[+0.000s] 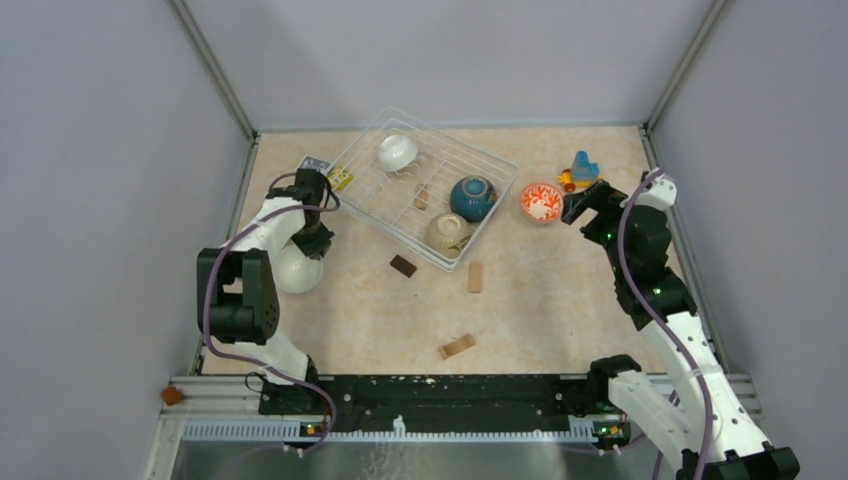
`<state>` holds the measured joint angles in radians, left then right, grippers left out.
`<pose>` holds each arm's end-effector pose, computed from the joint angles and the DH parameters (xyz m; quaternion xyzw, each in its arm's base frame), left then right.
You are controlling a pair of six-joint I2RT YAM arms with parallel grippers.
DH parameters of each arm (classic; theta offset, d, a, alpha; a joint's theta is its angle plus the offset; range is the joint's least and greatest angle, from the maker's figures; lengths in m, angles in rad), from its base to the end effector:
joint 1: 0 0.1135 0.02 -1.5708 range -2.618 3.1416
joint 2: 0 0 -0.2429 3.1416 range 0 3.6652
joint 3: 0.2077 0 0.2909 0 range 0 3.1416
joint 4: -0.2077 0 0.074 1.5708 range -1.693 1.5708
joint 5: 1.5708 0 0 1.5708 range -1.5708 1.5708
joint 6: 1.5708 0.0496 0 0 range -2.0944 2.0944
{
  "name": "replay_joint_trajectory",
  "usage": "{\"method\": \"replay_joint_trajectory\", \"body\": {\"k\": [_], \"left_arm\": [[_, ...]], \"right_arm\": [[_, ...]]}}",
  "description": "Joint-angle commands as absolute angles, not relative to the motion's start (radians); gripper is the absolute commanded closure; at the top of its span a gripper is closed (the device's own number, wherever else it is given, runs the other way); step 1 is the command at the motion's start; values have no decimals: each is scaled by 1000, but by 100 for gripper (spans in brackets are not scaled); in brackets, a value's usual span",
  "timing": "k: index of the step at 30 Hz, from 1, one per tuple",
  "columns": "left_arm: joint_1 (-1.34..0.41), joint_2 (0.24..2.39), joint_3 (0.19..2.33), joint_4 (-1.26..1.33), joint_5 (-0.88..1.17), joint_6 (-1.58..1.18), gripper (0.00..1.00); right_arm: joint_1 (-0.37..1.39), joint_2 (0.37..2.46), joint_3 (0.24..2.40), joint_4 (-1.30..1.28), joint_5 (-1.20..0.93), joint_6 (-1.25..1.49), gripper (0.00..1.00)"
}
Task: Unload the bowls from the dish rack
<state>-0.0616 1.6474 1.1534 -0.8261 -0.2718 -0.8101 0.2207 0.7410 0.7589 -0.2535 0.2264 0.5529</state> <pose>0.3480 -0.0081 0.1556 -0.3751 0.9088 0.0696 0.1690 0.2398 0.0424 0.3140 0.1980 0.7580 0.1499 0.6032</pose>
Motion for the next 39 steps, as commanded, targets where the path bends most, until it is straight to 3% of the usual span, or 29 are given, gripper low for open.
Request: {"method": "replay_joint_trajectory", "body": {"k": [1,3,10,14,20,25,31,39], "left_arm": [[-48,1611,1151,-793,-304,-811,73],[-48,1598,1146,-782,-296,-804,62],[-49,1527,1162,-794,-293,-788,48],[-53,1487,1188,-766,-250,-715,28],[-88,1411,1182,-658,-212,-534,17],[-165,1365,1176,-511,-47,-327,2],[-325,1410,1269,-430,-89,-161,1],[-384,1634,1498,-459,-152,39,1]], "right_arm": [[227,742,752,-210,222,537,4],[227,741,749,-210,222,537,4],[228,735,741,-197,190,515,4],[226,728,732,-168,125,490,4],[227,716,714,-116,7,467,5],[227,711,715,-112,-44,448,6],[228,695,724,-127,-38,430,6],[227,691,726,-127,-40,421,6]]}}
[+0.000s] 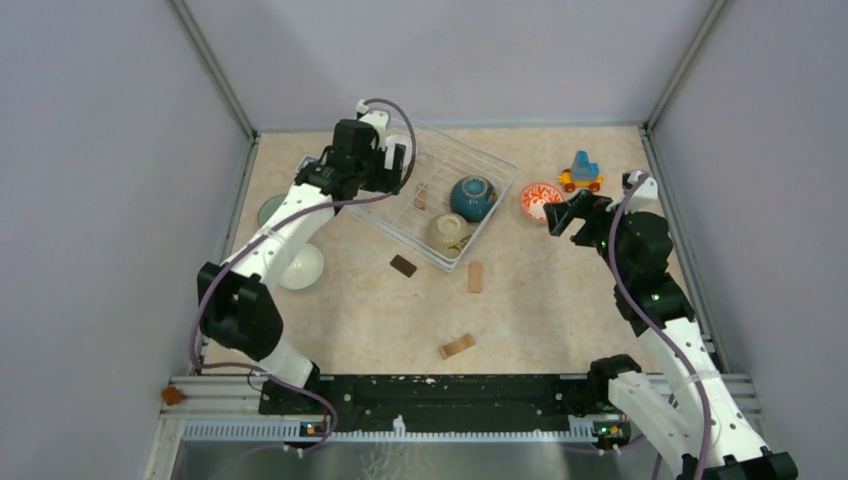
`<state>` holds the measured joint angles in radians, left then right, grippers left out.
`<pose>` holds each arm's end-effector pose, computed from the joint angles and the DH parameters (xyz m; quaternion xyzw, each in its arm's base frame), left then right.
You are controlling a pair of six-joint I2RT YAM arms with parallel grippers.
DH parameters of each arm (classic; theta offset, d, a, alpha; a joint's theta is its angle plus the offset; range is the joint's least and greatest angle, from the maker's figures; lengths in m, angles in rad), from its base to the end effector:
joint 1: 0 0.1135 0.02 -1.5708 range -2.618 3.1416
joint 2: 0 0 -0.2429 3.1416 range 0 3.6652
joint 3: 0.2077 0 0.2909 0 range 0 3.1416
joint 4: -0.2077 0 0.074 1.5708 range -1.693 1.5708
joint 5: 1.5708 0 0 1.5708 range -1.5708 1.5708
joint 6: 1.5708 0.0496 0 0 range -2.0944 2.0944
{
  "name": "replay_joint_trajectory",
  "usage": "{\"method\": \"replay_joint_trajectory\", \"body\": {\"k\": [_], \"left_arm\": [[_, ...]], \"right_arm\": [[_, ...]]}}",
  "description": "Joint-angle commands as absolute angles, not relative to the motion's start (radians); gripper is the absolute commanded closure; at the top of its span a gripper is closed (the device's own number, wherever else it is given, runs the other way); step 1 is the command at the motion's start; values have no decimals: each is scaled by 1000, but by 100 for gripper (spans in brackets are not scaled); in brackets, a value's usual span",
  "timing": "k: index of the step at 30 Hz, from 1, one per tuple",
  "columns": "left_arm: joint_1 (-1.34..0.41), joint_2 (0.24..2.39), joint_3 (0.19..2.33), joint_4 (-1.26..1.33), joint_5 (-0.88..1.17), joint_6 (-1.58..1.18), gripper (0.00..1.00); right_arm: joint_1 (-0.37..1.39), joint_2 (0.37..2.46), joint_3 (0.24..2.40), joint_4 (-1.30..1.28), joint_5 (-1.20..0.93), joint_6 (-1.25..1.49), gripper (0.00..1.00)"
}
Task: Unload the bowls from the dish rack
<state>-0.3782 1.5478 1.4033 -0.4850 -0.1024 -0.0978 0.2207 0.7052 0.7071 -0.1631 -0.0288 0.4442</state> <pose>0.3777 -0.1446 0.3021 0.1014 0.8846 -0.0624 0.4509 0.2354 0.0543 0.3116 0.0757 0.7580 0.2218 0.6088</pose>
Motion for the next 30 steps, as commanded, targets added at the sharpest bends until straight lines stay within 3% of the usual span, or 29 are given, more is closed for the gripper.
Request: {"method": "replay_joint_trajectory", "body": {"k": [1,15,30], "left_arm": [[-387,1664,1520,-457,-167,66,1],[-419,2134,2087,-646,-298,184,1],[-427,2312,2214,-620,-306,327,1]], "right_arm": [[227,691,726,-127,-40,422,6],[227,711,736,-123,-37,407,6],[227,745,742,-99,-44,405,6]]}}
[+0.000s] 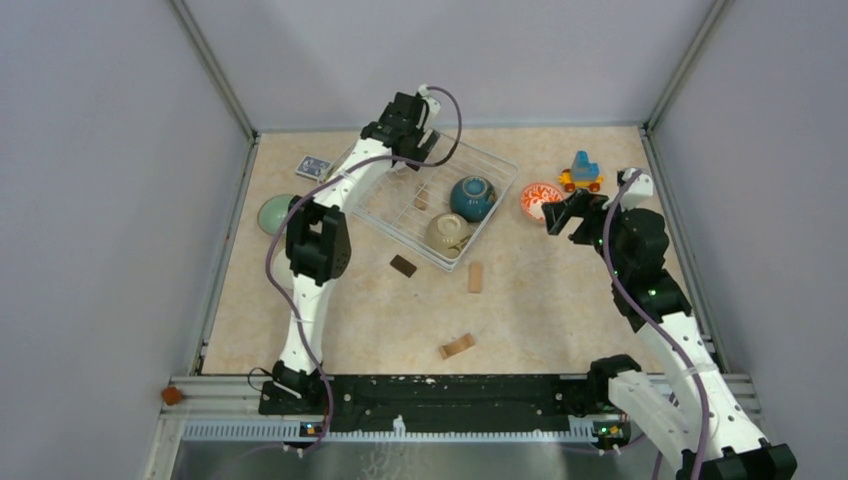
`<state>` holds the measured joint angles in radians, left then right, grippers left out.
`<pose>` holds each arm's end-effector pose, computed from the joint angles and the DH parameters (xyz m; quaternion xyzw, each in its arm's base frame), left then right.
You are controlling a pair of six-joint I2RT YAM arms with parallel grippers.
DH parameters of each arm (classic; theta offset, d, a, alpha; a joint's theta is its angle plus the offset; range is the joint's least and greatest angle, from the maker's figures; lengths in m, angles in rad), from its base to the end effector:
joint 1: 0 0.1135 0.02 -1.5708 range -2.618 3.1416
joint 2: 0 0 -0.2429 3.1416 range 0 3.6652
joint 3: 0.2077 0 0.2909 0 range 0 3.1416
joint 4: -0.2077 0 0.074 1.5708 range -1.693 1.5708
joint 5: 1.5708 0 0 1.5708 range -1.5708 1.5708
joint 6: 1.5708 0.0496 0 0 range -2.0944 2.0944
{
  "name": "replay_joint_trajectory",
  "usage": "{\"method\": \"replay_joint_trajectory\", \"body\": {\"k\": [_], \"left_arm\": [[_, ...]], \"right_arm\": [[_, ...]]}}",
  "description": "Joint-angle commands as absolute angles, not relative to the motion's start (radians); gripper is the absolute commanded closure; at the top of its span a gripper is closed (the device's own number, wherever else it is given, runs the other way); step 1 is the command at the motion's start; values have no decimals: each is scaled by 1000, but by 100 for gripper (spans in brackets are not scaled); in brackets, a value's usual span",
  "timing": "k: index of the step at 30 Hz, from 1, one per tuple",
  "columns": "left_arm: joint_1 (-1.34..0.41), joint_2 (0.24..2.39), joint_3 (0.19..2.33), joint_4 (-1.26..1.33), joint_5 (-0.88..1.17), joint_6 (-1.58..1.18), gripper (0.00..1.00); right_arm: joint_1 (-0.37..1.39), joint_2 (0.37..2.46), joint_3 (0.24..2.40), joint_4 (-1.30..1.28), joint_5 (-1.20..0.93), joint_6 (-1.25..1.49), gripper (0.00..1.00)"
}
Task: Unload the bowls from the dish rack
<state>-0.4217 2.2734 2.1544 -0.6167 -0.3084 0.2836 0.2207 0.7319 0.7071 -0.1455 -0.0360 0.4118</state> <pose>0.5140 -0.2141 0.2433 0.2535 0.8692 0.1124 0.4094 0.2407 0.0558 0.3078 0.0614 0.7622 0.2135 0.6081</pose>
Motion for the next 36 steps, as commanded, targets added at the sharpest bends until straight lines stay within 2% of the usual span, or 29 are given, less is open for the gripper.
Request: {"method": "replay_joint_trajectory", "body": {"k": [1,15,21,28,36], "left_arm": [[-428,2321,2218,-619,-313,333,1],[-426,2405,2224,-561,-414,369,2],[-425,2371,2195,-481,-429,330,2],[-425,2347,2168,-365,-526,331,8],[-417,2358,2164,-343,-555,346,11]], "right_arm": [[227,749,744,-100,-44,407,6],[227,767,745,-101,-38,408,7],[227,775,747,-101,-38,405,7],[227,773,765,-119,-36,392,8],[227,770,764,-126,-34,389,8]]}}
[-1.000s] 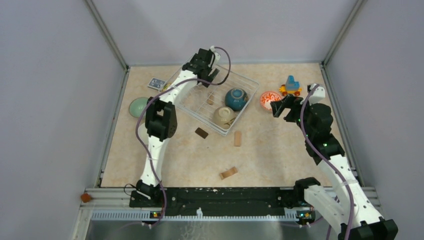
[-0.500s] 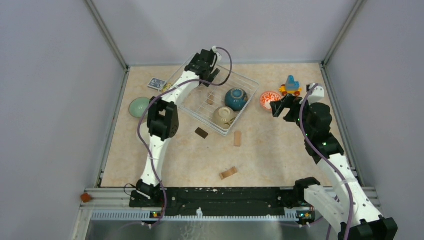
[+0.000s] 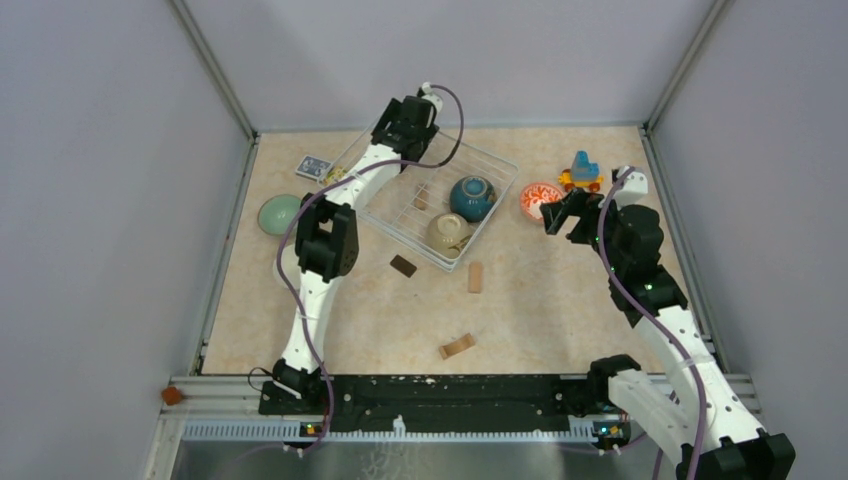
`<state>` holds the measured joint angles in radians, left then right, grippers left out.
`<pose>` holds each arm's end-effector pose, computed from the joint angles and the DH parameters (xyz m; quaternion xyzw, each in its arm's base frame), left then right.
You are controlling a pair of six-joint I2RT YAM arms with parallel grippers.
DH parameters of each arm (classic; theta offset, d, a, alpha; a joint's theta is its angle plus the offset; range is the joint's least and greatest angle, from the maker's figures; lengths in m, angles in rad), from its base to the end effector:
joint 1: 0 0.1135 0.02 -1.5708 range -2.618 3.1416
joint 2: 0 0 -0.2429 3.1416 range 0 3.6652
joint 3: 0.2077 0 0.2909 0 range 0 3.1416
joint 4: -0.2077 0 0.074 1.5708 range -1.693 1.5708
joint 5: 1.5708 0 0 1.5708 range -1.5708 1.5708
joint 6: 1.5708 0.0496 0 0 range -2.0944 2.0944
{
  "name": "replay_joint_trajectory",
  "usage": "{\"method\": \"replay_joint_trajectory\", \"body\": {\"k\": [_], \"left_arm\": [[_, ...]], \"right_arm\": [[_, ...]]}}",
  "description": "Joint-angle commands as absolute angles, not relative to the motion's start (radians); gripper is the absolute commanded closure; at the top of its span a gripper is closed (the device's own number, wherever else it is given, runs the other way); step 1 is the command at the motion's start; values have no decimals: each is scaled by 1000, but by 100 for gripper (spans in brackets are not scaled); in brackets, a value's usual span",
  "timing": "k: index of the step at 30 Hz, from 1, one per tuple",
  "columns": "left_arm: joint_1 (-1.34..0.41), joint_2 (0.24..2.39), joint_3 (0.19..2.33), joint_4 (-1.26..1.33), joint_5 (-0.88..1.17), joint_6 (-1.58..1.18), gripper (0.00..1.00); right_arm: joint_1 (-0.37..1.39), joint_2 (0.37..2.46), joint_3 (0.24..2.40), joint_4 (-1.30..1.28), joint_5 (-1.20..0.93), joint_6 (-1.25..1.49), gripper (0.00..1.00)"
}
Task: Unload the bowls from the dish rack
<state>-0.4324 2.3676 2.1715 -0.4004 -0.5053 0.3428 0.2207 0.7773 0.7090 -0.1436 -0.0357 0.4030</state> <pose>0.5382 -0.2220 0.2207 0.2151 0.8364 0.2004 0.4627 0.2492 0.0577 0.2983 0.0596 0.7756 0.2060 0.5937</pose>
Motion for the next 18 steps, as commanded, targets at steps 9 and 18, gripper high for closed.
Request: {"method": "replay_joint_trajectory", "body": {"k": [9,18], "left_arm": [[-407,2365,2155,-369,-489,360,11],[-405,2379,2154,-398,-504,357,19]], "right_arm": [[228,786,776,-121,-37,388,8],[228,805,801,-125,-36,377,8]]}}
